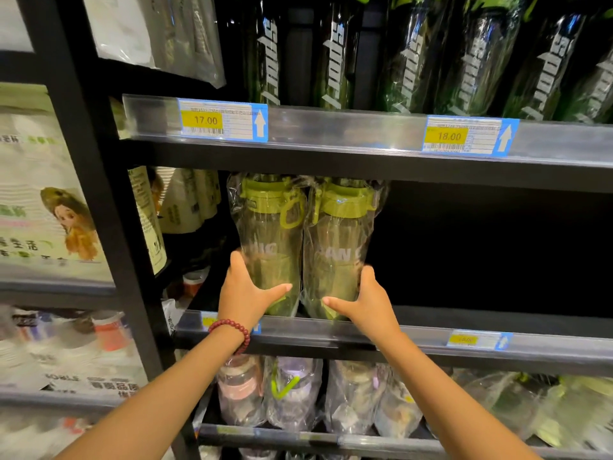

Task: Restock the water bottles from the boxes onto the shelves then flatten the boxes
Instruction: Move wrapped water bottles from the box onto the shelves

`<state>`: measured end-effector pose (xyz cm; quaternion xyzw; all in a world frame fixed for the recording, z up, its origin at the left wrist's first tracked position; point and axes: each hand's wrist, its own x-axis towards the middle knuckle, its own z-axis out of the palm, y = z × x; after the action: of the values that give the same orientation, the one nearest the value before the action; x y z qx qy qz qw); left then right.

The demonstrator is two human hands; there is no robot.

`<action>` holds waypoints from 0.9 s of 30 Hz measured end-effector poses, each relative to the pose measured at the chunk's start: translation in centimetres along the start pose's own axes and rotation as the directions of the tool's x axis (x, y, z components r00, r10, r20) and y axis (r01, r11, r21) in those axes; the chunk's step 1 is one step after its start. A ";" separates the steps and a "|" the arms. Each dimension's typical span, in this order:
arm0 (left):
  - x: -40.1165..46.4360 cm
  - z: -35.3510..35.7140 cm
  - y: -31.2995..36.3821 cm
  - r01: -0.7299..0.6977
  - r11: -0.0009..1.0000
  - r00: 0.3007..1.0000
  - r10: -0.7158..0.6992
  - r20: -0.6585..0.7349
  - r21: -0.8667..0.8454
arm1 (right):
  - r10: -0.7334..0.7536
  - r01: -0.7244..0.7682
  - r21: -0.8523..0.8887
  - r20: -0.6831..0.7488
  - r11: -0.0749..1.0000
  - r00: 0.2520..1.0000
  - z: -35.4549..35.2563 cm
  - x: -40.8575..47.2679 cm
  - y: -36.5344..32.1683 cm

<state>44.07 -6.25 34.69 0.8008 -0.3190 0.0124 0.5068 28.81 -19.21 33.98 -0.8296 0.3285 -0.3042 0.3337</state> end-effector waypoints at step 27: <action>8.4 1.7 -6.1 0.171 0.951 0.985 -0.174 0.013 -0.257 | 0.226 -0.210 0.245 -0.036 0.946 0.973 7.3 6.3 -2.2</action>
<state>53.50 -10.10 31.84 0.7531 -0.2443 -0.0693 0.6069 38.61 -20.13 33.10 -0.7316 0.3895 -0.3291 0.4525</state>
